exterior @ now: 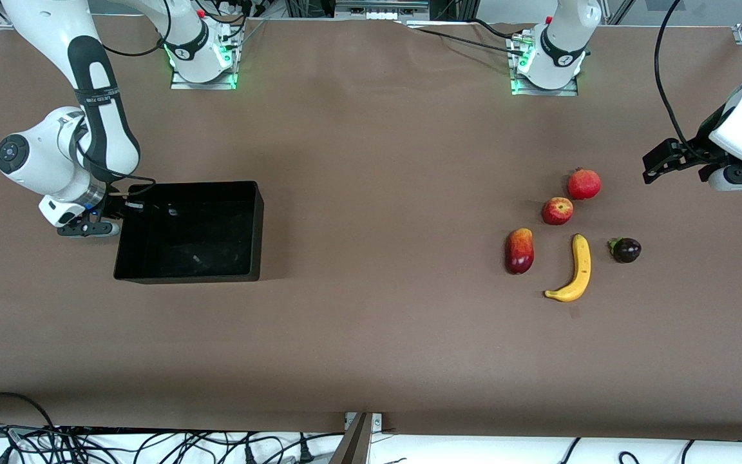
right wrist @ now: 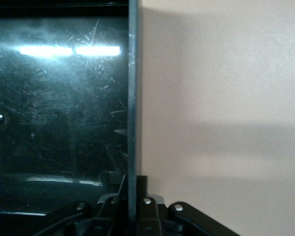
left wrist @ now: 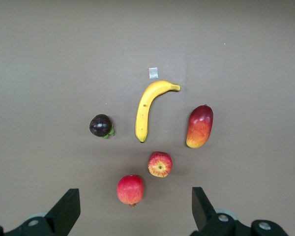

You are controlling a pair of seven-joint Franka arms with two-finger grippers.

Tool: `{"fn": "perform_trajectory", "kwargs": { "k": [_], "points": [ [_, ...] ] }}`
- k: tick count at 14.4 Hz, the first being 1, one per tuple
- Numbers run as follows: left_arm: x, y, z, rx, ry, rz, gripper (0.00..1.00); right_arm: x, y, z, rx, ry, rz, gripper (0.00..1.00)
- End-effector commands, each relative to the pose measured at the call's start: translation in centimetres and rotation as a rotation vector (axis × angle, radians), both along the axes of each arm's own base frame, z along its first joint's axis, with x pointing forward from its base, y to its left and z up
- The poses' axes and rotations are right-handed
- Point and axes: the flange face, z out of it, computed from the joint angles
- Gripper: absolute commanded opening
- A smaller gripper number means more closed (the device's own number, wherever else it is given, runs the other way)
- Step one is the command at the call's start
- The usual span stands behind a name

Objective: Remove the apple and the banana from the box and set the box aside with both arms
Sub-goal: 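Set the tray down and open the right gripper off its rim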

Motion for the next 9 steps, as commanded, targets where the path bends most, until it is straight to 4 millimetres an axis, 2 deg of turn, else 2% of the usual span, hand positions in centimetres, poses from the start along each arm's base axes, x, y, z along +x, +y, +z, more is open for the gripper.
{"fn": "perform_trajectory", "kwargs": {
  "k": [1, 4, 7, 9],
  "points": [
    [-0.5, 0.2, 0.4, 0.018, 0.002, -0.021, 1.0, 1.1, 1.8, 1.2, 0.021, -0.042, 0.053, 1.0],
    [-0.5, 0.2, 0.4, 0.018, 0.002, -0.021, 1.0, 3.4, 4.7, 4.1, 0.051, -0.076, 0.06, 1.0],
    [-0.5, 0.2, 0.4, 0.018, 0.002, -0.023, 1.0, 6.0, 8.2, 7.4, 0.058, -0.04, 0.056, 1.0],
    [-0.5, 0.2, 0.4, 0.018, 0.002, -0.023, 1.0, 7.3, 9.6, 10.0, 0.041, 0.006, 0.041, 1.0]
  ]
}}
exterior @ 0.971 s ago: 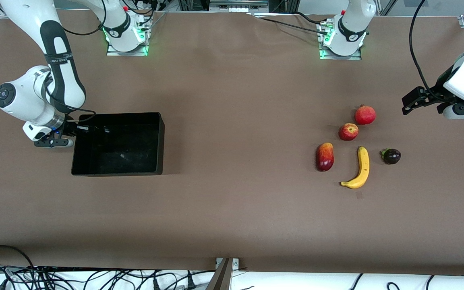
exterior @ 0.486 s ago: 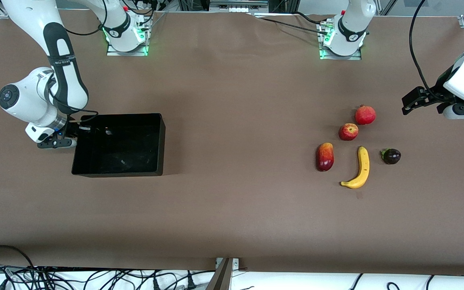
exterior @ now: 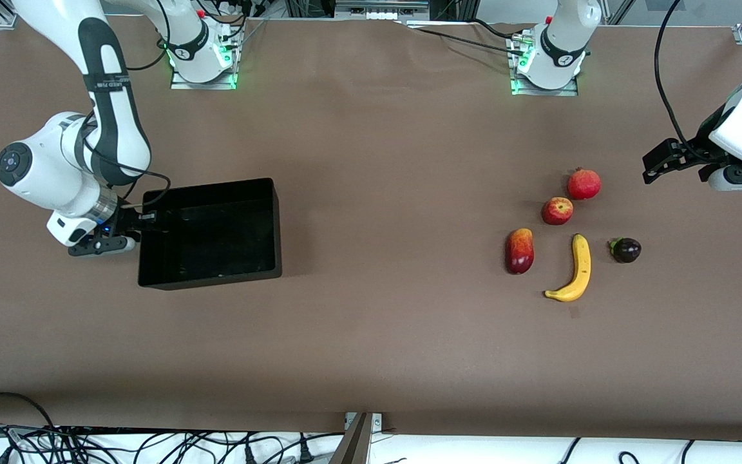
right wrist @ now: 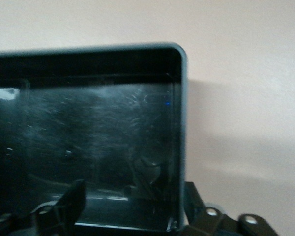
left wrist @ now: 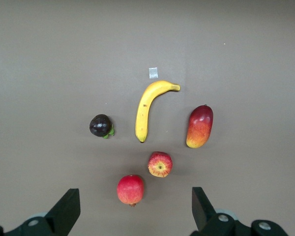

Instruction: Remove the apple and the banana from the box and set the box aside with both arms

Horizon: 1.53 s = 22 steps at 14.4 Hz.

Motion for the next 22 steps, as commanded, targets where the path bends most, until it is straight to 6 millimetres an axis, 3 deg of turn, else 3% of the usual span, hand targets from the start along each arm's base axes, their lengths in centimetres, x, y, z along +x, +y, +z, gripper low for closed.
{"fn": "perform_trajectory", "kwargs": {
  "k": [1, 3, 6, 10, 12, 14, 17, 22],
  "points": [
    [-0.5, 0.2, 0.4, 0.018, 0.002, -0.023, 1.0, 1.4, 1.5, 4.0, 0.004, 0.056, -0.026, 1.0],
    [-0.5, 0.1, 0.4, 0.018, 0.002, -0.027, 1.0, 2.8, 2.7, 7.6, -0.011, 0.085, -0.019, 1.0],
    [-0.5, 0.2, 0.4, 0.018, 0.003, -0.026, 1.0, 4.1, 5.0, 14.7, -0.039, 0.128, -0.035, 1.0],
    [-0.5, 0.3, 0.4, 0.018, 0.003, -0.026, 1.0, 3.0, 6.8, 23.9, -0.055, 0.152, -0.024, 1.0],
    [-0.5, 0.2, 0.4, 0.018, 0.003, -0.027, 1.0, 1.9, 6.4, 26.7, -0.08, 0.141, -0.005, 1.0],
    [-0.5, 0.3, 0.4, 0.018, 0.003, -0.026, 1.0, 1.0, 6.6, 28.2, -0.081, 0.136, 0.021, 1.0],
    [-0.5, 0.3, 0.4, 0.018, 0.003, -0.026, 1.0, 0.8, 6.5, 28.4, -0.076, 0.131, 0.02, 1.0],
    [-0.5, 0.3, 0.4, 0.018, 0.003, -0.026, 1.0, -1.4, 5.0, 29.1, -0.045, 0.137, 0.031, 1.0]
  ]
}}
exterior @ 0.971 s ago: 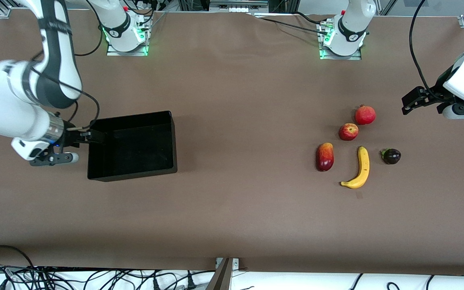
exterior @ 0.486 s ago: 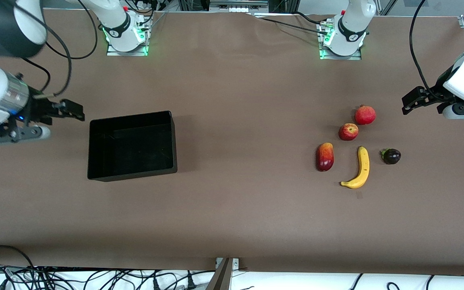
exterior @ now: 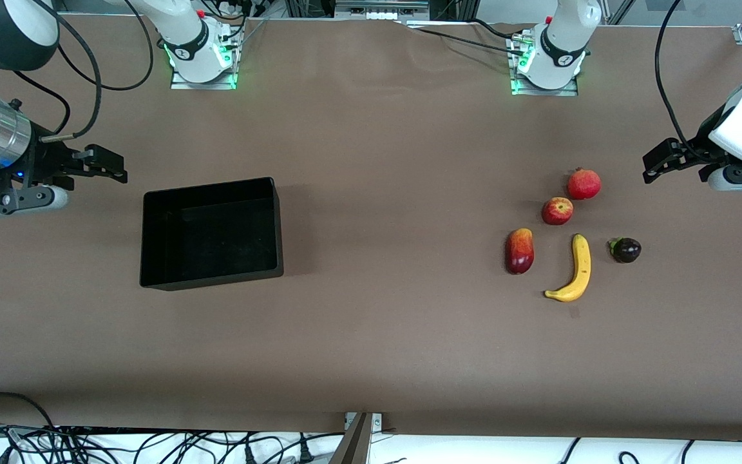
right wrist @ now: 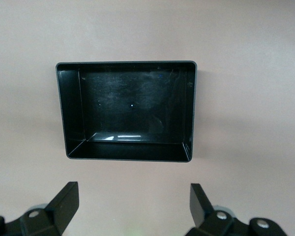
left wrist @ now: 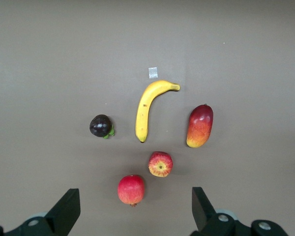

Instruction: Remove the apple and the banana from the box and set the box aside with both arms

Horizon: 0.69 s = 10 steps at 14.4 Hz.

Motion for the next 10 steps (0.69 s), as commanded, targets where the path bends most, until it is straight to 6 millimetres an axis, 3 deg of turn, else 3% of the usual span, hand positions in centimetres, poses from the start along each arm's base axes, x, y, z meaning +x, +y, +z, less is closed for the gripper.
{"fn": "perform_trajectory", "kwargs": {
  "k": [1, 4, 7, 10],
  "points": [
    [-0.4, 0.2, 0.4, 0.018, 0.003, -0.018, 1.0, -2.6, -0.6, 1.0, 0.005, 0.003, 0.031, 1.0],
    [-0.4, 0.2, 0.4, 0.018, 0.003, -0.018, 1.0, -4.1, -1.4, 2.0, -0.016, -0.014, 0.046, 1.0],
    [-0.4, 0.2, 0.4, 0.018, 0.003, -0.018, 1.0, -7.6, -1.8, 1.5, 0.0, -0.065, 0.049, 1.0],
    [-0.4, 0.2, 0.4, 0.018, 0.003, -0.018, 1.0, -7.5, -1.2, 2.4, -0.017, -0.082, 0.065, 1.0]
  ]
}}
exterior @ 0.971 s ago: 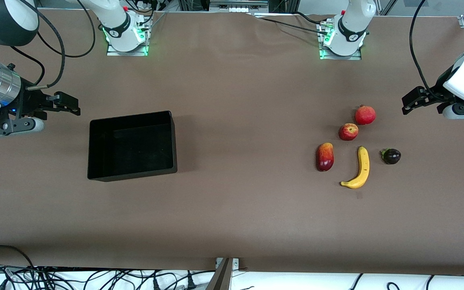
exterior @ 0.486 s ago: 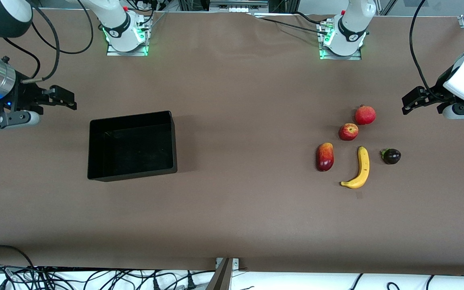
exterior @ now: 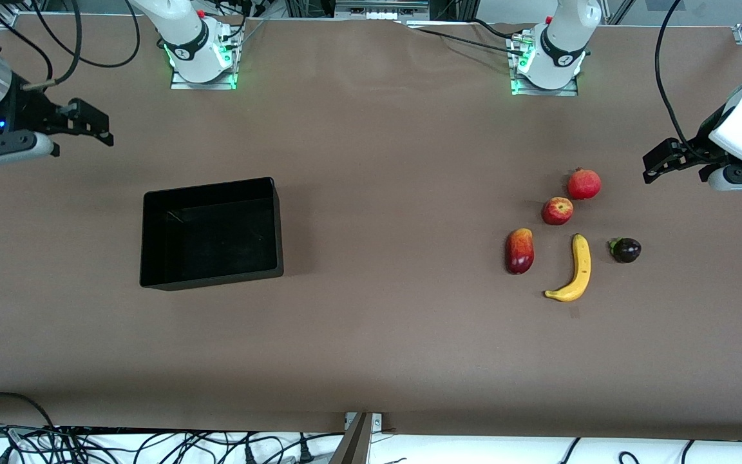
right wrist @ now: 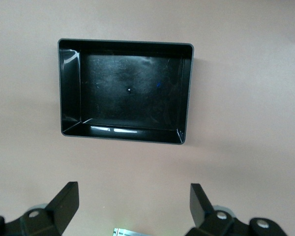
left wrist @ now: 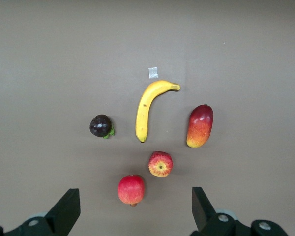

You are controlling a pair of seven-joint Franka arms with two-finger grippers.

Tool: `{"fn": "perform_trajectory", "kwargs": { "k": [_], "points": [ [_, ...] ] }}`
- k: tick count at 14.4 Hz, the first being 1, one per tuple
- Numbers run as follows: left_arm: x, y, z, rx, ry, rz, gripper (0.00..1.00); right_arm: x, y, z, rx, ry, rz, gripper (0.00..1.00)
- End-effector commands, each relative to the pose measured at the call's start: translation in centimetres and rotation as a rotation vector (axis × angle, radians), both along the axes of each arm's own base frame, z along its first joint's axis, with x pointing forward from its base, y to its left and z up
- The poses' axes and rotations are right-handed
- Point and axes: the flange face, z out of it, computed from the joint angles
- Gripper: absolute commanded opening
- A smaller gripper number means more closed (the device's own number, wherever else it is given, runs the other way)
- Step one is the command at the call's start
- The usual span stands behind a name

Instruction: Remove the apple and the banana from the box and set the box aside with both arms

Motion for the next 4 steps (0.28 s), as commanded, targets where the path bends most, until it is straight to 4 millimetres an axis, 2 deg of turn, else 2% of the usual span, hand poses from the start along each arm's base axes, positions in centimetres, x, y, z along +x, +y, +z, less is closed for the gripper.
{"fn": "perform_trajectory", "kwargs": {
  "k": [1, 4],
  "points": [
    [-0.45, 0.22, 0.36, 0.018, 0.002, -0.018, 1.0, -0.86, 0.44, 0.65, -0.018, -0.028, 0.002, 1.0],
    [-0.45, 0.22, 0.36, 0.018, 0.002, -0.018, 1.0, -0.69, -0.08, 0.37, -0.018, -0.019, -0.006, 1.0]
  ]
}}
